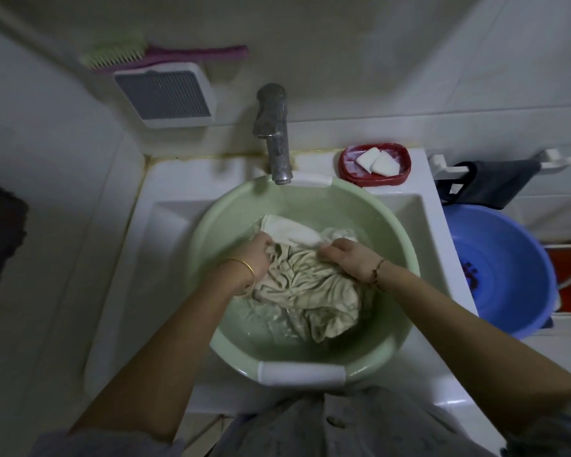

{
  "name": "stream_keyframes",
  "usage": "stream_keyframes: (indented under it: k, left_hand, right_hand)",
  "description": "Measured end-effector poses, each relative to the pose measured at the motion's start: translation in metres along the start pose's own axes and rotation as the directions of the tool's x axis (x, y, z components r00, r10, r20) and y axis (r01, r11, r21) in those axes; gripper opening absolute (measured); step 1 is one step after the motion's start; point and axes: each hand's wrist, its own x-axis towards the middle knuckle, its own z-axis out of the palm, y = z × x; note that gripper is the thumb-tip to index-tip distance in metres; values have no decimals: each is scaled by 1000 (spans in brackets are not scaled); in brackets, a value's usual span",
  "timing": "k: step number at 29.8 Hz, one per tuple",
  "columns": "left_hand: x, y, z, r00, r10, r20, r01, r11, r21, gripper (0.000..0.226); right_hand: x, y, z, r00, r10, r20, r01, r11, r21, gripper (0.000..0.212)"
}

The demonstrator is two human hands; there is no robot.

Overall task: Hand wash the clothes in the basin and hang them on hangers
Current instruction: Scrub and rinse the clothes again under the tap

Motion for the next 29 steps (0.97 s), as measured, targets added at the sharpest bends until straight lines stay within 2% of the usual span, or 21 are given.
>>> stream_keyframes:
  k: [3, 5, 7, 9, 11, 13, 15, 17, 18, 20, 22, 24, 25, 27, 29]
  left_hand:
    - [-3, -4, 17, 1000, -6, 22, 3, 986, 164, 33]
    - [-6, -5, 28, 986, -10, 165, -28, 973, 227, 59]
    - [-14, -3, 38, 948, -60, 313, -70, 919, 388, 90]
    - [-17, -2, 50, 939, -105, 327, -107, 815, 569, 106]
    - [-15, -1, 60, 949, -131, 287, -102, 735, 671, 106]
    - [-10, -1, 64, 955, -139, 263, -90, 708, 700, 101]
    - [-3, -5, 61, 971, -60, 229, -110, 742, 661, 79]
    - [1, -5, 52, 984, 15, 178, -116, 810, 574, 57]
    - [1, -3, 46, 985, 32, 172, -113, 867, 484, 55]
    - [-1, 3, 31, 982, 49, 184, -89, 972, 217, 61]
    - [-7, 13, 13, 986, 53, 159, -40, 996, -82, 63]
    - [-15, 23, -7, 990, 77, 120, -27, 928, -372, 55]
    - [-19, 28, -17, 991, 94, 93, -38, 876, -481, 44]
    - [-28, 38, -35, 992, 112, 64, -46, 774, -631, 32]
    - [-37, 48, -49, 987, 142, 69, -44, 662, -748, 28]
  right_hand:
    - [-8, -1, 1, 994, -54, -92, 18, 934, -356, 46]
    - [-16, 1, 1, 998, -11, -66, -25, 860, -510, 45]
    - [-21, 2, 12, 999, -5, 53, 32, 855, -517, 52]
    - [-23, 2, 33, 987, -9, 158, 96, 831, -548, 58]
    - [-17, 5, 56, 972, 36, 233, 142, 699, -701, 66]
    - [-10, 6, 70, 958, 89, 273, 178, 562, -808, 70]
    - [0, 7, 72, 959, 107, 262, 159, 562, -811, 69]
    - [10, 8, 67, 974, 90, 210, 104, 645, -757, 67]
    - [14, 8, 62, 978, 80, 192, 84, 694, -715, 69]
    - [19, 7, 50, 974, 56, 218, 96, 773, -626, 74]
    - [16, 7, 41, 968, -15, 249, 137, 866, -481, 75]
    - [13, 10, 34, 986, -60, 159, 86, 983, -163, 64]
    - [10, 9, 29, 996, -41, 75, 41, 999, 1, 52]
    - [6, 8, 24, 997, 63, -41, -46, 943, 331, 34]
    - [6, 5, 22, 978, 196, -70, -116, 794, 597, 25]
